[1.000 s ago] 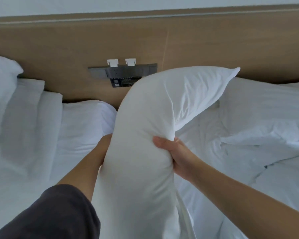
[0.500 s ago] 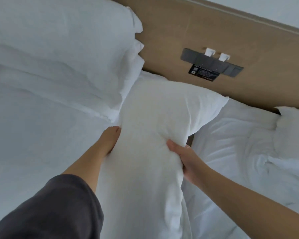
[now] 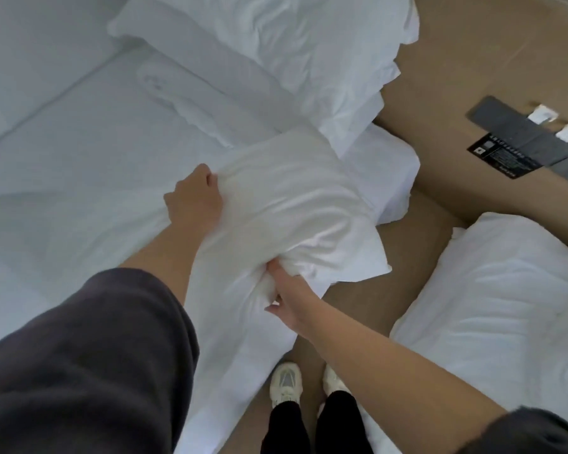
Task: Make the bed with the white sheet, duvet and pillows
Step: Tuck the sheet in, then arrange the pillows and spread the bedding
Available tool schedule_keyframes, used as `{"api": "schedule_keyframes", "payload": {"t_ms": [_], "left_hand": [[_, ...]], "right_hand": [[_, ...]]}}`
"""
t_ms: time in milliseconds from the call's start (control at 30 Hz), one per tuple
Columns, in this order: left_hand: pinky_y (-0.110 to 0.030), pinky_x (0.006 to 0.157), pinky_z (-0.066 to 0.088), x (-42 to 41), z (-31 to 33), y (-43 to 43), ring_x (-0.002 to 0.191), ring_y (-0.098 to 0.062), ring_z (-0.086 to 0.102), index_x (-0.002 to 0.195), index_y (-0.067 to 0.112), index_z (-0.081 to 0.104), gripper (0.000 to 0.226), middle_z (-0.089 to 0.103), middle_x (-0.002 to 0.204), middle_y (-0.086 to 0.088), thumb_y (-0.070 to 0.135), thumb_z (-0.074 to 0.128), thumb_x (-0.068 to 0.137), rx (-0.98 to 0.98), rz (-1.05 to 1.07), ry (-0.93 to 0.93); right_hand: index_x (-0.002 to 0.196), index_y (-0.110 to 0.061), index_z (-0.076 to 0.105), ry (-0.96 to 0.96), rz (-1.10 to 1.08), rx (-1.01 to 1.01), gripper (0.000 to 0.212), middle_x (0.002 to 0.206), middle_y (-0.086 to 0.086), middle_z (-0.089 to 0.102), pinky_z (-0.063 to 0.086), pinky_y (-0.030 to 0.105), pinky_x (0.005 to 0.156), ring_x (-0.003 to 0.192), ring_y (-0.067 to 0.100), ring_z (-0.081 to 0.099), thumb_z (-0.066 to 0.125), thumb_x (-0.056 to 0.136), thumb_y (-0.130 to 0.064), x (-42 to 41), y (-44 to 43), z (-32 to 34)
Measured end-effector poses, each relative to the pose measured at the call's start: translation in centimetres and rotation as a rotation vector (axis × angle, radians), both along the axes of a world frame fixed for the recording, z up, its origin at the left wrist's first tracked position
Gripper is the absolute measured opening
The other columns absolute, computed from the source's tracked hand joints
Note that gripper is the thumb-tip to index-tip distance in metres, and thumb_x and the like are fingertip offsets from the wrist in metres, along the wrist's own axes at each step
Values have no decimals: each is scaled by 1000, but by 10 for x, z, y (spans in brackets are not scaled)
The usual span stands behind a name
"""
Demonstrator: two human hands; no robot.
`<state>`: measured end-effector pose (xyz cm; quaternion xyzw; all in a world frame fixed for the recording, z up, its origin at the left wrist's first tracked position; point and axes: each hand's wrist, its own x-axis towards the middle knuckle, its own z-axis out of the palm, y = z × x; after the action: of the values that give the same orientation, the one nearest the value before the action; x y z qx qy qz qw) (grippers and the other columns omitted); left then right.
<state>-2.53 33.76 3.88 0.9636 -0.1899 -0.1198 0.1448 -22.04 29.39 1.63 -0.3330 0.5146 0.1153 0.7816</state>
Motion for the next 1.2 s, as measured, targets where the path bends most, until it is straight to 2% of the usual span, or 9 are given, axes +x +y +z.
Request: {"api": "schedule_keyframes", "payload": {"t_ms": [67,167,267,400,600,800,1000,1067,1200], "left_hand": [[-46,94,31,6,-6,6,109,-31,54,112,22,53,20,62,114,-7,32,39,100,91,-41,122],[-61,109,19,-7,-30,34,138,-31,33,145,30,32,57,35,150,-7,54,44,95,284,-97,261],[-64,112,13,-41,-53,57,147,-29,13,153,26,12,70,11,161,-6,60,34,96,450,-203,245],[-64,114,7,-92,-58,46,149,-29,0,155,24,0,70,-2,163,-5,57,26,98,538,-368,175],[-64,113,5,-152,-32,-39,149,-30,0,154,22,0,68,-2,163,-8,55,24,100,602,-682,18],[-65,113,5,-241,-18,-201,149,-31,2,154,19,6,67,3,162,-10,52,27,100,542,-1042,-133],[-63,115,3,-383,-48,-351,149,-30,0,154,21,8,68,2,162,-8,57,25,99,462,-1336,-65],[-63,115,2,-461,-88,-409,149,-29,-2,155,22,5,67,0,162,-7,55,24,100,462,-1455,-17],[-61,116,0,-545,-136,-464,149,-26,-2,154,21,7,65,2,162,-5,52,28,101,489,-1548,105]], "right_hand": [[149,-15,33,28,236,-79,77,149,7,42,33,48,110,136,29,41,49,91,-64,8,-12,-9],[155,-21,13,311,733,-560,85,159,10,25,22,53,115,144,34,26,34,92,-72,0,-38,-28],[156,-28,-3,503,1208,-1051,80,164,8,2,6,66,113,149,37,1,19,93,-72,-26,-58,-34],[155,-30,-11,549,1392,-1311,74,163,8,-13,-4,67,112,148,38,-14,14,96,-67,-67,-83,-25],[156,-31,-7,630,1296,-1268,69,164,8,-9,-3,66,114,149,36,-12,16,99,-62,-149,-140,-13],[155,-29,-12,899,1081,-1134,68,164,9,-10,1,65,115,149,37,-10,12,100,-60,-279,-250,-7],[154,-29,-14,1042,812,-964,68,164,8,-10,7,64,115,150,36,-7,13,100,-59,-391,-351,-38],[154,-29,-13,1114,685,-854,68,164,7,-8,8,64,115,150,36,-6,16,100,-58,-459,-390,-68],[155,-29,-11,1189,554,-729,70,164,6,-6,14,64,114,149,38,-3,22,100,-57,-552,-424,-106]]}}
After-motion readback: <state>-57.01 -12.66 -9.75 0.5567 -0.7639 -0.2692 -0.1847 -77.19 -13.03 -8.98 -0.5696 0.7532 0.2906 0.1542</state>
